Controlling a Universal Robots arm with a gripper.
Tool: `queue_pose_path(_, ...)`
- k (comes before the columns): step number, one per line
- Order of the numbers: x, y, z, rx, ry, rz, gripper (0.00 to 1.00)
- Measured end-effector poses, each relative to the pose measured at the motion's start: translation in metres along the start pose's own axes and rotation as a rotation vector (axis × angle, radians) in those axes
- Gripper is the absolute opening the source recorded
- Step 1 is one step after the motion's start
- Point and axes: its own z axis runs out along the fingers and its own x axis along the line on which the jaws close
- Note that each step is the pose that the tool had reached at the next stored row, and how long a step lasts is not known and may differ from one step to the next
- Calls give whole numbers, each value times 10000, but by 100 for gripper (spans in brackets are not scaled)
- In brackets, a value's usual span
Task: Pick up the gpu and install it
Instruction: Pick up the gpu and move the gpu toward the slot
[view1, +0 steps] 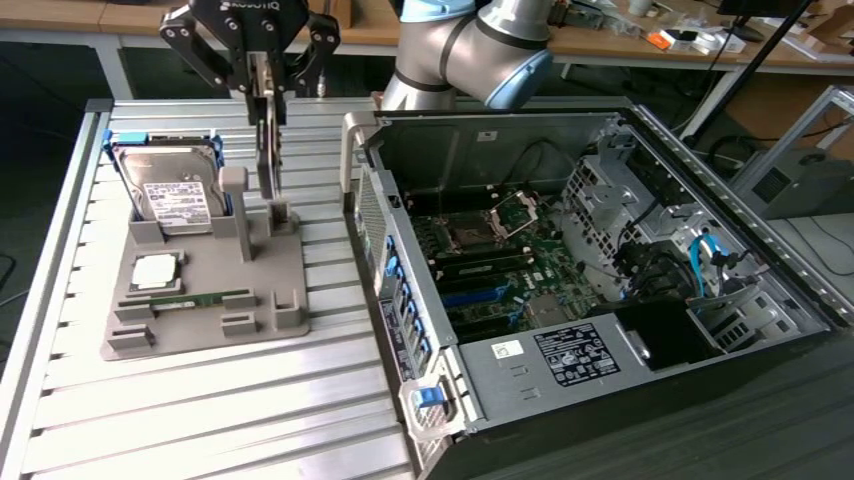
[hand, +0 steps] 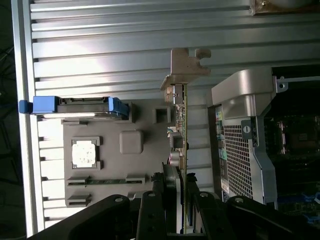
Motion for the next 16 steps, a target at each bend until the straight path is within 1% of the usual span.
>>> queue_pose_path(16,-2,13,-146,-52,4,1,28)
